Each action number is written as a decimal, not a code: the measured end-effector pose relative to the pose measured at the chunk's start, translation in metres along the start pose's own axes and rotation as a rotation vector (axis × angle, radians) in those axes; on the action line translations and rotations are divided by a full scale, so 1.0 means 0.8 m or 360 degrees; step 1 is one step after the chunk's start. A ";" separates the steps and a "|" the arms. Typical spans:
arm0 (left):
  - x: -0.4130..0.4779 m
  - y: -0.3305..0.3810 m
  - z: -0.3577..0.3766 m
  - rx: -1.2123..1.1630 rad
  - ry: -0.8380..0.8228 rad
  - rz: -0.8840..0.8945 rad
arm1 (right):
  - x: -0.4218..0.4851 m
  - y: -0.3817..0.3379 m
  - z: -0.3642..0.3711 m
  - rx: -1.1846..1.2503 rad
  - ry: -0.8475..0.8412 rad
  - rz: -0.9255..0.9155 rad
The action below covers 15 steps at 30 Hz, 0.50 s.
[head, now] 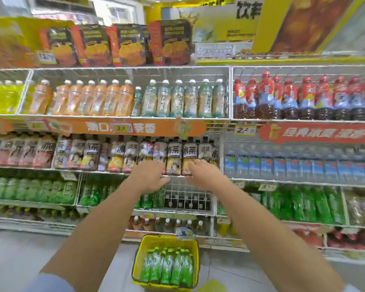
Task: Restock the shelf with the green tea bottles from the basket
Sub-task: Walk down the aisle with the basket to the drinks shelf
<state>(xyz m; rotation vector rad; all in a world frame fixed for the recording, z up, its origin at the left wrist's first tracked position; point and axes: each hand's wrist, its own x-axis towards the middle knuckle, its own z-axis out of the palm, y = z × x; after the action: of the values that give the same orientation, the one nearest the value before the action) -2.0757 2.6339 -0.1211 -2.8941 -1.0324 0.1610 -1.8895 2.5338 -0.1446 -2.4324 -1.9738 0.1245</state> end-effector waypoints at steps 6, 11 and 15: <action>0.059 0.010 0.014 0.0026 0.0004 0.0411 | -0.016 0.014 0.013 0.0066 -0.0025 0.0431; 0.090 0.014 0.038 0.0002 0.0055 0.0579 | -0.004 0.017 0.016 0.0034 -0.0077 0.0528; 0.106 -0.012 0.074 -0.0041 0.0015 0.0602 | 0.037 0.004 0.048 0.0029 -0.0129 0.0518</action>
<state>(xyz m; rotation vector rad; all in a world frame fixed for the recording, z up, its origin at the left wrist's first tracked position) -2.0236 2.6965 -0.1854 -3.0781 -0.4773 0.1525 -1.8827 2.5606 -0.1847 -2.7563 -1.5762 0.2442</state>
